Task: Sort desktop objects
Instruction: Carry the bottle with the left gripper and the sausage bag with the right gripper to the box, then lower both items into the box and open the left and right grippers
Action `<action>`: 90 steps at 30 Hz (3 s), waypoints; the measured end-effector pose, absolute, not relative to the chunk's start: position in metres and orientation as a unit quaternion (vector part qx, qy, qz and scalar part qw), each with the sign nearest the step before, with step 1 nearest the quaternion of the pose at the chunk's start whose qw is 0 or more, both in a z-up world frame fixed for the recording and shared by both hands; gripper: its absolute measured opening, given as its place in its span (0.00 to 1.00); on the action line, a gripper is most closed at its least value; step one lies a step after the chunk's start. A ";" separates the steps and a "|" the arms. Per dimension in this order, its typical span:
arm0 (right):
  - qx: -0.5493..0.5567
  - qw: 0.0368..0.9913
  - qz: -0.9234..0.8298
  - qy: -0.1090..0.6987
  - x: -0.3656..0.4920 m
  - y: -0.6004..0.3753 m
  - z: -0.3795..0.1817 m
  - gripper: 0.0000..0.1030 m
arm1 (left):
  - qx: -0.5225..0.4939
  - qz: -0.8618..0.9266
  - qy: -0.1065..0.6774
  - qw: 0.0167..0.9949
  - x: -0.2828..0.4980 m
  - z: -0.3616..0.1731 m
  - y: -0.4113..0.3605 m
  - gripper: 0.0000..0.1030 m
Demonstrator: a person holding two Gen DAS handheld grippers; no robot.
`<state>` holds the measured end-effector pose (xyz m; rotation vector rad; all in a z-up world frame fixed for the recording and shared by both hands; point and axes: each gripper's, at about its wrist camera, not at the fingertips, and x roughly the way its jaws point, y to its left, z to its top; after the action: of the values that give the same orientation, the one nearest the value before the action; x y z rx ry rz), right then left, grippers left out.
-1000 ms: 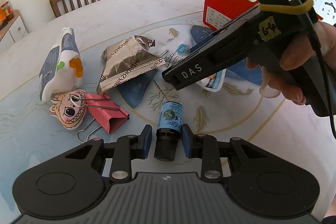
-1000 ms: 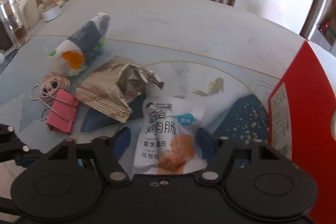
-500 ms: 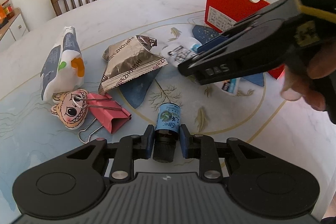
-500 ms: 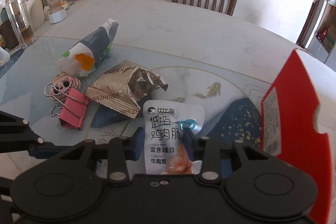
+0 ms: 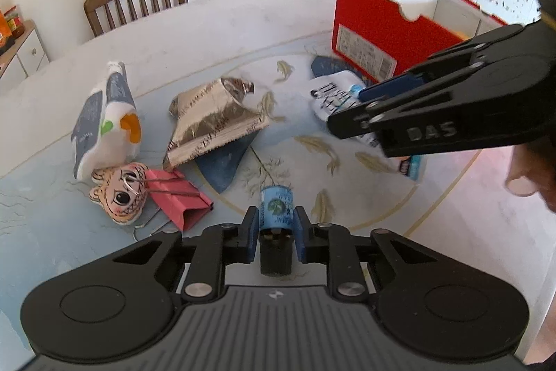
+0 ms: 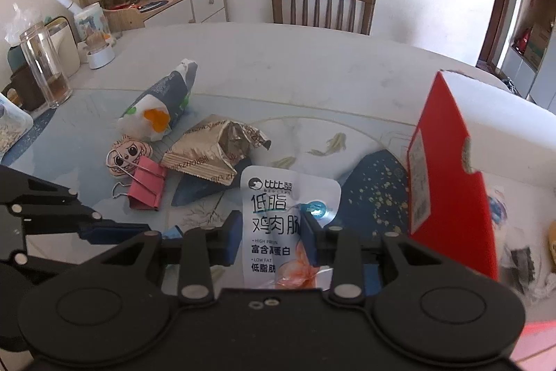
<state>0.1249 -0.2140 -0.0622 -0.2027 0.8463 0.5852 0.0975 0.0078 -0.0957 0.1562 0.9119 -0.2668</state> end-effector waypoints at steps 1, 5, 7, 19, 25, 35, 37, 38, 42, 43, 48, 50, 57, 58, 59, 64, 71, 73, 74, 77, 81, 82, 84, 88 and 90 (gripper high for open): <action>-0.095 0.865 0.278 0.407 0.124 -0.215 -0.062 0.34 | 0.078 -0.128 0.436 0.887 0.097 -0.096 0.007 0.20; -0.090 0.865 0.273 0.412 0.121 -0.220 -0.061 0.34 | 0.087 -0.119 0.436 0.888 0.099 -0.099 0.004 0.21; -0.088 0.865 0.270 0.413 0.119 -0.222 -0.061 0.34 | 0.093 -0.116 0.445 0.883 0.104 -0.104 0.002 0.22; -0.077 0.865 0.266 0.418 0.106 -0.232 -0.052 0.34 | 0.063 -0.123 0.443 0.886 0.109 -0.098 0.002 0.22; -0.071 0.870 0.266 0.409 0.100 -0.241 -0.029 0.34 | 0.056 -0.143 0.422 0.893 0.105 -0.064 -0.007 0.22; -0.049 0.884 0.257 0.388 0.097 -0.270 0.016 0.34 | 0.056 -0.162 0.391 0.904 0.106 -0.012 -0.025 0.22; -0.041 0.889 0.253 0.380 0.099 -0.279 0.025 0.34 | 0.057 -0.169 0.382 0.907 0.108 -0.003 -0.031 0.22; -0.040 0.891 0.253 0.375 0.100 -0.281 0.029 0.34 | 0.059 -0.171 0.378 0.908 0.109 0.002 -0.034 0.22; -0.040 0.902 0.247 0.352 0.107 -0.297 0.046 0.34 | 0.068 -0.183 0.361 0.912 0.116 0.017 -0.052 0.22; -0.040 0.903 0.245 0.350 0.109 -0.301 0.048 0.34 | 0.069 -0.186 0.358 0.912 0.119 0.020 -0.057 0.22; -0.044 0.910 0.230 0.342 0.123 -0.326 0.053 0.34 | 0.080 -0.200 0.346 0.913 0.132 0.033 -0.086 0.22; -0.046 0.912 0.222 0.340 0.128 -0.336 0.052 0.34 | 0.087 -0.207 0.342 0.912 0.137 0.036 -0.100 0.22; -0.051 0.920 0.200 0.333 0.147 -0.376 0.049 0.34 | 0.100 -0.224 0.347 0.905 0.153 0.035 -0.148 0.22; -0.052 0.921 0.197 0.333 0.150 -0.382 0.048 0.34 | 0.102 -0.227 0.349 0.903 0.156 0.034 -0.156 0.22; -0.052 0.921 0.195 0.333 0.154 -0.387 0.048 0.34 | 0.104 -0.229 0.351 0.902 0.159 0.033 -0.162 0.22; -0.059 0.921 0.185 0.338 0.172 -0.408 0.038 0.34 | 0.119 -0.237 0.364 0.893 0.177 0.025 -0.192 0.22; -0.062 0.916 0.174 0.356 0.196 -0.427 0.015 0.34 | 0.155 -0.247 0.400 0.869 0.200 -0.002 -0.219 0.22; -0.063 0.914 0.173 0.361 0.201 -0.429 0.008 0.34 | 0.156 -0.247 0.415 0.861 0.205 -0.011 -0.223 0.22; -0.062 0.913 0.174 0.365 0.205 -0.429 0.005 0.34 | 0.157 -0.247 0.422 0.858 0.208 -0.014 -0.225 0.22; -0.060 0.908 0.178 0.374 0.212 -0.429 -0.004 0.34 | 0.157 -0.247 0.440 0.849 0.216 -0.022 -0.231 0.22; -0.050 0.900 0.182 0.393 0.220 -0.431 -0.017 0.34 | 0.159 -0.253 0.472 0.830 0.224 -0.035 -0.237 0.22; -0.049 0.897 0.184 0.399 0.221 -0.430 -0.021 0.34 | 0.161 -0.254 0.477 0.826 0.228 -0.036 -0.238 0.22; -0.048 0.892 0.185 0.408 0.224 -0.432 -0.028 0.34 | 0.161 -0.255 0.490 0.818 0.231 -0.040 -0.240 0.22; -0.049 0.883 0.186 0.428 0.229 -0.430 -0.041 0.34 | 0.164 -0.254 0.507 0.807 0.236 -0.051 -0.245 0.22; -0.053 0.880 0.186 0.434 0.229 -0.430 -0.045 0.34 | 0.160 -0.253 0.515 0.803 0.239 -0.055 -0.245 0.22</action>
<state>0.2292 -0.4296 -0.0450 -0.1102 0.9055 0.3883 0.2387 -0.2447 -0.0546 0.3436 1.1033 -0.5414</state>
